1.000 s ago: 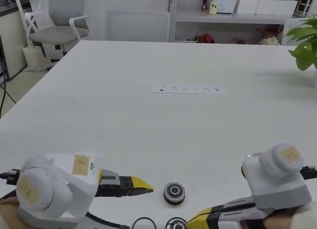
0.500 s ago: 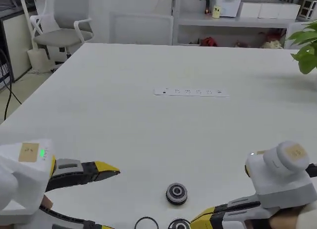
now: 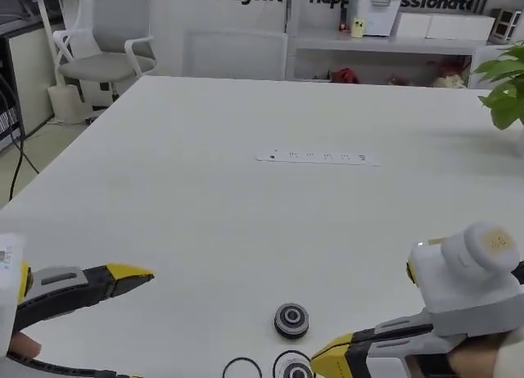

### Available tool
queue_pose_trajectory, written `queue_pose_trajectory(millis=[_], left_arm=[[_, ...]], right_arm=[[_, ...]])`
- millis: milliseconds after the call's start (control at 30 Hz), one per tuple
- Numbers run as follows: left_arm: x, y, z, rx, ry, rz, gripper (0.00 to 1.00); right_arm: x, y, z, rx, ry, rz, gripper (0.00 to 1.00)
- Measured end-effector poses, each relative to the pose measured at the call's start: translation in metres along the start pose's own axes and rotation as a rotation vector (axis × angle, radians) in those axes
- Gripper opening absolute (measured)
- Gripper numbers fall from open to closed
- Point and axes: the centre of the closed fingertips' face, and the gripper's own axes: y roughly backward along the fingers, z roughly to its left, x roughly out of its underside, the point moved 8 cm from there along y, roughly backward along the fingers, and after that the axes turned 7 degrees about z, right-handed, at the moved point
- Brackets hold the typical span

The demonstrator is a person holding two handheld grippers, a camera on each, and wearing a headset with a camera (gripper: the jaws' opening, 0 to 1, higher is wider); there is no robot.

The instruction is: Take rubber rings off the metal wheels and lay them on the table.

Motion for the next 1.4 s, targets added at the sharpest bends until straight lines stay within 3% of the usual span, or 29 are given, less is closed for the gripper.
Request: queue_pose_trajectory(millis=[333,733,900,1400], left_arm=[[0.009,0.007,-0.002,-0.048,0.038,-0.02,0.87],[0.016,0.005,-0.008,-0.058,0.081,-0.047,0.94],[0.018,0.002,-0.01,-0.061,0.101,-0.034,0.99],[0.018,-0.001,-0.014,-0.057,0.106,-0.047,1.0]], right_arm=[[-0.008,0.003,0.008,0.0,0.014,-0.019,0.0],[-0.017,0.0,0.015,-0.01,0.022,-0.031,0.0],[-0.02,-0.004,0.017,-0.018,0.028,-0.023,0.0],[-0.022,-0.023,0.02,-0.042,0.031,-0.004,0.0]])
